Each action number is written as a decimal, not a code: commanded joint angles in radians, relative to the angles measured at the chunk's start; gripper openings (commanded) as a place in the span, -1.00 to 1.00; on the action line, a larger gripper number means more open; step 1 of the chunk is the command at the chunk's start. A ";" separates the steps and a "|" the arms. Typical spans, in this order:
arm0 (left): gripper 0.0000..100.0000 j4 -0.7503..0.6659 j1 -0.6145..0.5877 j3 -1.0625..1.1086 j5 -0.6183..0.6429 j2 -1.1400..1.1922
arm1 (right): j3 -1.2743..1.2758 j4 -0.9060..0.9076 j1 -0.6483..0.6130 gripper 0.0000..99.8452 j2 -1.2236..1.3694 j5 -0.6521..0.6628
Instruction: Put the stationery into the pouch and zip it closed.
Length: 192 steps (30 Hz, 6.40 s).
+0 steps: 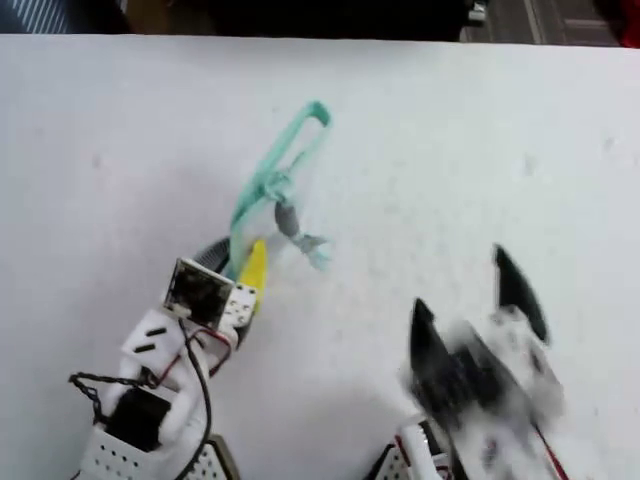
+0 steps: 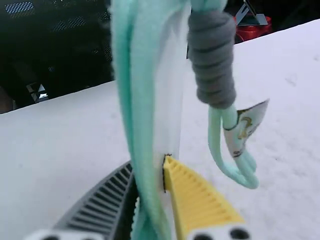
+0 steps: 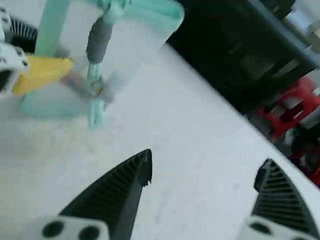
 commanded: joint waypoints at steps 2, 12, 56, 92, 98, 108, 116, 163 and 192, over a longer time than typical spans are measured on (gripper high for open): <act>-0.96 -0.008 -0.005 -0.072 0.002 -0.015 | -0.031 -0.073 -0.114 -0.37 0.041 -0.160; -0.96 0.000 -0.005 -0.071 0.002 -0.015 | 0.331 -0.538 -0.335 -0.55 0.216 -0.250; -0.96 0.000 -0.007 -0.055 0.002 -0.015 | 0.425 -0.915 -0.444 -0.74 0.458 -0.184; -0.95 0.000 -0.007 -0.055 0.002 -0.015 | 0.477 -1.015 -0.443 -0.79 0.460 -0.178; -0.95 0.000 -0.007 -0.057 0.002 -0.015 | 0.446 -1.021 -0.417 -0.93 0.483 -0.176; -0.52 0.032 -0.064 -0.133 0.080 -0.015 | 0.241 -0.823 -0.364 -0.96 0.420 -0.176; -0.57 0.063 0.031 -0.218 0.080 -0.015 | 0.083 -0.659 -0.515 -0.96 0.504 -0.002; -0.96 0.379 0.147 -0.331 -0.120 -0.015 | -0.371 -0.483 -0.039 -0.97 0.909 0.075; -0.96 0.381 0.139 -0.319 -0.115 -0.015 | 0.270 -0.518 -0.456 -0.52 0.417 -0.135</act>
